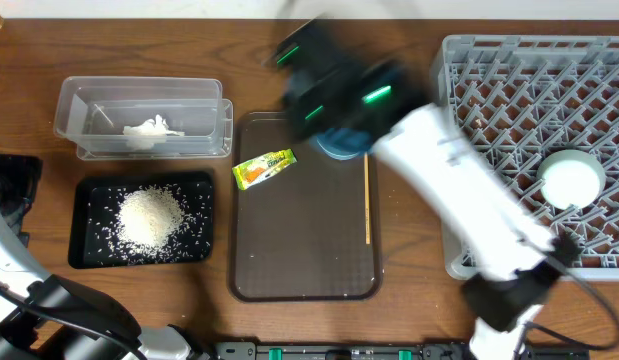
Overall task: Sort waste into correct bins and load items into the dishwasher rack
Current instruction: 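Grasp the teal plate rim with the right gripper and lift toward rack, then set the teal plate upright in the rack and open the right gripper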
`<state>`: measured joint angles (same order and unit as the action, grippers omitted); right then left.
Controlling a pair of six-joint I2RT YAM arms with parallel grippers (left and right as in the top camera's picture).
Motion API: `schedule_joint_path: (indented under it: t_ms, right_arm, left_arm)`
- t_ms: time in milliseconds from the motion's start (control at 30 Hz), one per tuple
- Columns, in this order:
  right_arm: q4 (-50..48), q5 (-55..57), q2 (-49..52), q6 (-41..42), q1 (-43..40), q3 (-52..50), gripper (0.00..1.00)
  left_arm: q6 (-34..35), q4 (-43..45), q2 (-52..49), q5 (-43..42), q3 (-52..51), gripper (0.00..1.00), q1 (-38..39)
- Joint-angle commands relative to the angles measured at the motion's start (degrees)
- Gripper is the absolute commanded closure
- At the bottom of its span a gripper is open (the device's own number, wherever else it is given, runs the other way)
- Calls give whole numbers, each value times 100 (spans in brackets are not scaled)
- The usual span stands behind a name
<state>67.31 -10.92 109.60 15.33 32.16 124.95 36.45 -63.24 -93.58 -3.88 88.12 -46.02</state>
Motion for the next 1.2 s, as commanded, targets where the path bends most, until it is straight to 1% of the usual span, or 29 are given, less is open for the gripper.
schedule_joint_path:
  t_ms: [0, 133, 233, 300, 400, 433, 500, 633, 667, 733, 833, 967, 1167]
  right_arm:
    - [72, -1958, -479, -715, -1652, 164, 99]
    - [-4, -3746, -398, -1266, -3473, -59, 99]
    - [-437, -4970, -306, -1631, -4507, -522, 99]
    - [-1023, -5860, -243, -1714, -5014, -960, 99]
    - [-2199, -6940, -151, -1655, -5473, -1696, 99]
    - [-2581, -7099, -105, -1547, -5556, -1912, 99]
    - [-3405, -7184, 11, -1147, -5681, -2315, 99]
    - [-5130, -7180, 402, 186, -5849, -2806, 99]
    - [-5471, -7169, 520, 461, -5880, -2844, 99]
    - [-5812, -7114, 710, 861, -5921, -2848, 99]
    - [-5921, -6983, 885, 1102, -5998, -2848, 99]
    - [-5871, -7003, 1016, 1156, -6087, -2848, 99]
    - [-5831, -7095, 1091, 1451, -6098, -2855, 99]
  left_arm:
    - [74, -33, 101, 50, 109, 4, -20]
    - [74, -35, 101, 50, 109, 4, -20]
    - [74, -33, 101, 50, 109, 4, -20]
    - [74, -33, 101, 50, 109, 4, -20]
    - [74, -35, 101, 50, 109, 4, -20]
    - [74, -35, 101, 50, 109, 4, -20]
    - [74, -33, 101, 50, 109, 4, -20]
    - [74, -33, 101, 50, 109, 4, -20]
    - [74, -33, 101, 50, 109, 4, -20]
    - [74, -33, 101, 50, 109, 4, -20]
    - [74, -33, 101, 50, 109, 4, -20]
    - [74, -33, 101, 50, 109, 4, -20]
    - [74, -35, 101, 50, 109, 4, -20]
